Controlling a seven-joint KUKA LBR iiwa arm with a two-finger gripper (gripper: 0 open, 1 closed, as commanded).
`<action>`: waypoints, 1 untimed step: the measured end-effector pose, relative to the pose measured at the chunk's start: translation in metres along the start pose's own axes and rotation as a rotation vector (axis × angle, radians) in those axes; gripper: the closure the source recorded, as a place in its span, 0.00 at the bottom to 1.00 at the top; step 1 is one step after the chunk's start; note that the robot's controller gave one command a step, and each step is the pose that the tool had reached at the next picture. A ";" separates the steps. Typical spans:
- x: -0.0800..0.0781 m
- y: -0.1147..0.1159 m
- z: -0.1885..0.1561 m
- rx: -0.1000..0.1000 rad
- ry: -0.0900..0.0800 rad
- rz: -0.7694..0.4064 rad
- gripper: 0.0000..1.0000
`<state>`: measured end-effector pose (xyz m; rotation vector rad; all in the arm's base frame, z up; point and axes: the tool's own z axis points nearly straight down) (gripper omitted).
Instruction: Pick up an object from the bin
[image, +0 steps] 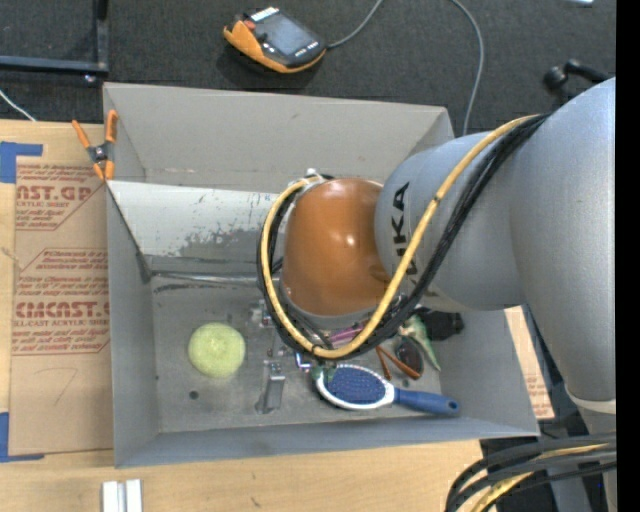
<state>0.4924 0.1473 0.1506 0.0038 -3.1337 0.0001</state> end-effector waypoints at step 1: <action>-0.002 -0.001 -0.004 -0.001 -0.008 0.002 0.00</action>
Offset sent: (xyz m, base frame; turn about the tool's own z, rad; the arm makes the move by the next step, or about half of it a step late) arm 0.0433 0.0221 -0.0806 -0.0179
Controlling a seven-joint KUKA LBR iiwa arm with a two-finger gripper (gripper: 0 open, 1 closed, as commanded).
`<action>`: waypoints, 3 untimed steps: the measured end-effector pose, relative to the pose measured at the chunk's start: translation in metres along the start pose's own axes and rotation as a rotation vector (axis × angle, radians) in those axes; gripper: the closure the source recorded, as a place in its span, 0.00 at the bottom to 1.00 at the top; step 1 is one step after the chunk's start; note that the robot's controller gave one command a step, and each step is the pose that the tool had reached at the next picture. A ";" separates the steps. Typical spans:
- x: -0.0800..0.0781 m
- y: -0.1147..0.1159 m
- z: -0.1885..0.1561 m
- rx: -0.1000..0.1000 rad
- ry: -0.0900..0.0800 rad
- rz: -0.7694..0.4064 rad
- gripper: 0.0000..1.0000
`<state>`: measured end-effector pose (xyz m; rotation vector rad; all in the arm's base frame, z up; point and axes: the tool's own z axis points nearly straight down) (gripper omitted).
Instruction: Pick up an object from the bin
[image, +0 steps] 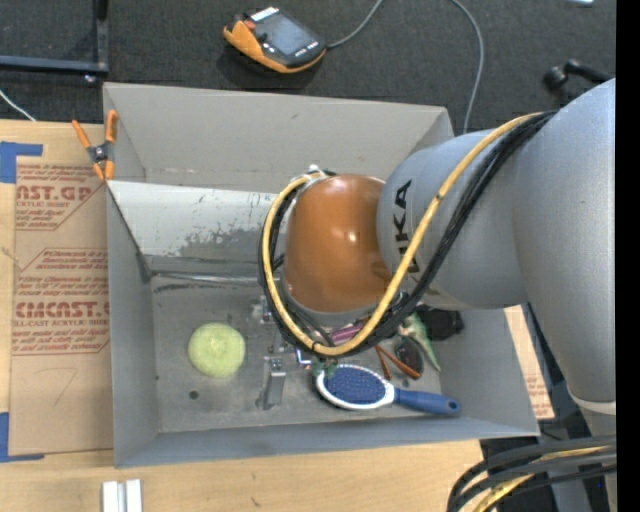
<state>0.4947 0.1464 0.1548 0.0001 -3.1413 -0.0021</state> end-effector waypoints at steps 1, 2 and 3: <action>-0.041 0.023 0.085 0.000 0.007 -0.020 0.00; -0.029 0.027 0.017 -0.002 -0.002 0.046 0.00; -0.061 -0.029 0.056 -0.001 0.005 -0.505 0.00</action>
Offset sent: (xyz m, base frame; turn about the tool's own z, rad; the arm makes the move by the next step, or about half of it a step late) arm 0.0290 0.0256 -0.0169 0.0474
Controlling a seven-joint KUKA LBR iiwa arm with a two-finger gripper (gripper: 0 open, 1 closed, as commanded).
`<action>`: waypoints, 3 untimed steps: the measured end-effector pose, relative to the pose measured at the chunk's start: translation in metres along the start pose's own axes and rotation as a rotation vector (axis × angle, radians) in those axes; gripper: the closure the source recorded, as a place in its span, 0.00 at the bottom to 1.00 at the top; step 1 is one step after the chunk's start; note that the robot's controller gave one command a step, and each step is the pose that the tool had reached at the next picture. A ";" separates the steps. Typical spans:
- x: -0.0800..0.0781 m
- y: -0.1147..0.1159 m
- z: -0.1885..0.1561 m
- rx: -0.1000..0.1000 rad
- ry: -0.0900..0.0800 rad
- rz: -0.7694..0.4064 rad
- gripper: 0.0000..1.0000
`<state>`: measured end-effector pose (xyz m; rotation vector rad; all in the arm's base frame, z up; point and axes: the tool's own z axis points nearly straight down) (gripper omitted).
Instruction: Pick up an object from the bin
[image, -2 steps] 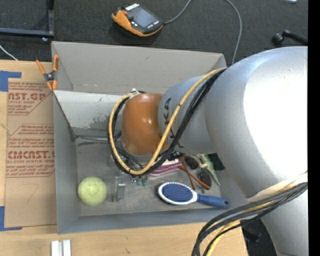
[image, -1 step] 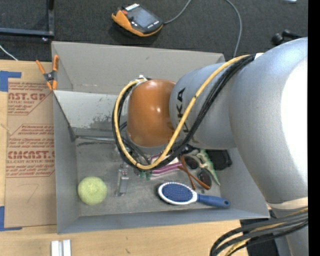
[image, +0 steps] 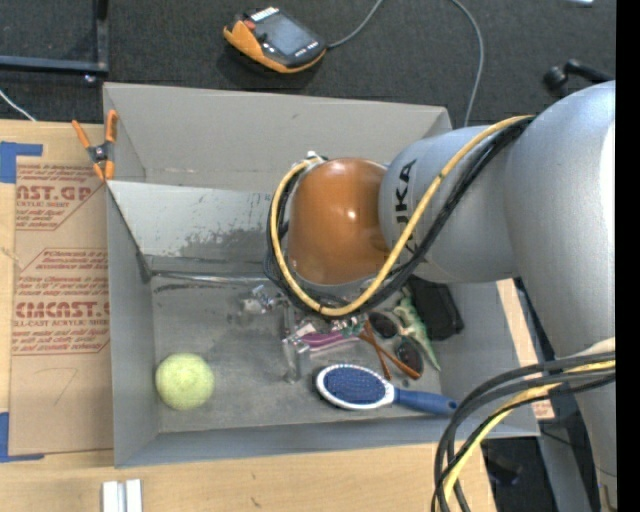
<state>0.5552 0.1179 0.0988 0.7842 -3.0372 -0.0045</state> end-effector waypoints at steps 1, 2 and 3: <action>-0.005 0.144 0.029 -0.002 -0.009 0.452 0.00; -0.044 0.049 0.029 0.000 -0.004 -0.337 1.00; -0.049 0.036 0.029 0.000 -0.004 -0.367 1.00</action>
Offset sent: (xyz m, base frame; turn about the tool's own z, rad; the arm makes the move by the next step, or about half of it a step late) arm 0.0271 0.0525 -0.0288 -0.3668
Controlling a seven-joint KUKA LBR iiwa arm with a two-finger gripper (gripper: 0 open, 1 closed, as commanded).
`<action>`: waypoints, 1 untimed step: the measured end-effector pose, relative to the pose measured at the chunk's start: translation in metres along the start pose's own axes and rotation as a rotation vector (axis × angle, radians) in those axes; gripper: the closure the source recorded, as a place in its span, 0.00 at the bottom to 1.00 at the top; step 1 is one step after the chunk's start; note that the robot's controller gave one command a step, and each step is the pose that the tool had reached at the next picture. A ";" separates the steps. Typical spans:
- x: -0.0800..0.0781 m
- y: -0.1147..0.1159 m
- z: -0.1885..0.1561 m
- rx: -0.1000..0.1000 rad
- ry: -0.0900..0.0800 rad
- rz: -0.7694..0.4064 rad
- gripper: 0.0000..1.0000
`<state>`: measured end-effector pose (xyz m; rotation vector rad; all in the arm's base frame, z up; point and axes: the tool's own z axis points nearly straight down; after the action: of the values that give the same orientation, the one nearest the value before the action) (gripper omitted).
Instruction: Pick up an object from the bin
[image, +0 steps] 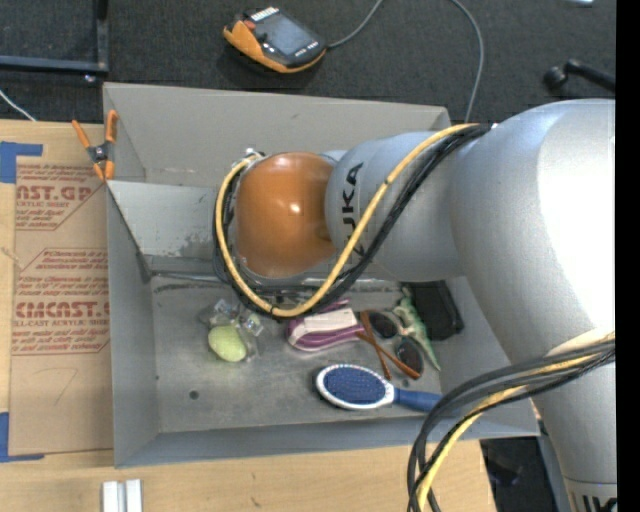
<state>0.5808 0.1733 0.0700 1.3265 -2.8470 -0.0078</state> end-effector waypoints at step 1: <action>0.002 -0.006 -0.001 0.002 -0.001 0.006 1.00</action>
Offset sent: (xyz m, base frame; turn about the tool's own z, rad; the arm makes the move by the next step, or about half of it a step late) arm -0.0001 -0.0001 0.1039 0.0000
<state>0.5847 0.1680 0.0710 1.3186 -2.8524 -0.0055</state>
